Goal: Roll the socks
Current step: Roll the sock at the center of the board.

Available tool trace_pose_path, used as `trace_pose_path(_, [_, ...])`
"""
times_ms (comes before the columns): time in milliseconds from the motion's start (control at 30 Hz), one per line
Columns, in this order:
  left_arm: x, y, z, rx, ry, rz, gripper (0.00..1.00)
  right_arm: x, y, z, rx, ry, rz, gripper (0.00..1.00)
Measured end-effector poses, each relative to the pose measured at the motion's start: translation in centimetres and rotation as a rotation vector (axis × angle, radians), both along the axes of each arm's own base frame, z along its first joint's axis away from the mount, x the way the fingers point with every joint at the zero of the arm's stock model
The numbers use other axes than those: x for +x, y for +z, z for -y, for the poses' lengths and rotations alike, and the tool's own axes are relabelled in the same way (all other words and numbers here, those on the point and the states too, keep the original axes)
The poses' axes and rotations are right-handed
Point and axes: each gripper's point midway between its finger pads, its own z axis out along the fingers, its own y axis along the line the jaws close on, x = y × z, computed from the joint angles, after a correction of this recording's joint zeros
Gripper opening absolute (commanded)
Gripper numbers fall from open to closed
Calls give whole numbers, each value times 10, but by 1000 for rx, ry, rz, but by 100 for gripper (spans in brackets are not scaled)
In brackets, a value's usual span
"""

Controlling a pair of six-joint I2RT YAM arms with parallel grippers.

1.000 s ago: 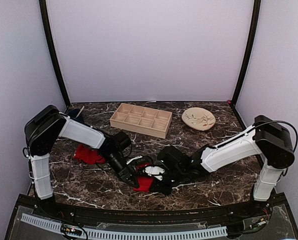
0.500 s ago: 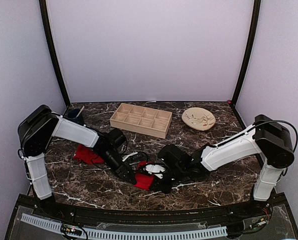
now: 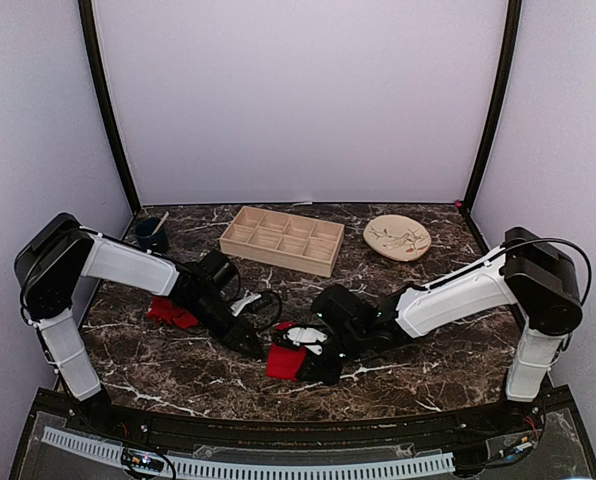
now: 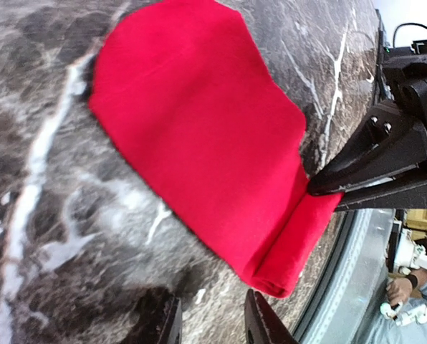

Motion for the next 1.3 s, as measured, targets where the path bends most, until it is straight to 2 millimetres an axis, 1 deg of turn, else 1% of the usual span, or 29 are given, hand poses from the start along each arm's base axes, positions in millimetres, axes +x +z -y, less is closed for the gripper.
trace_pose_path(233, [8, 3, -8, 23, 62, 80, 29, -2, 0, -7, 2, 20, -38, 9])
trace_pose_path(467, [19, 25, -13, -26, 133, 226, 29, 0, 0, -6, 12, 20, -118, 9])
trace_pose_path(633, [22, 37, -18, -75, 172, 327, 29, 1, 1, -5, 20, 14, -195, 9])
trace_pose_path(733, [19, 43, -16, -107, 170, 385, 30, 1, 2, -6, 28, 14, -245, 9])
trace_pose_path(867, [7, 49, -1, -137, 99, 452, 30, 1, 2, -7, 31, 13, -312, 9])
trace_pose_path(1067, [-16, 45, 15, -141, -15, 495, 32, 1, 1, -10, 29, 20, -381, 10])
trace_pose_path(1300, [-25, 44, 20, -147, -71, 529, 35, 1, 1, -12, 23, 20, -449, 10])
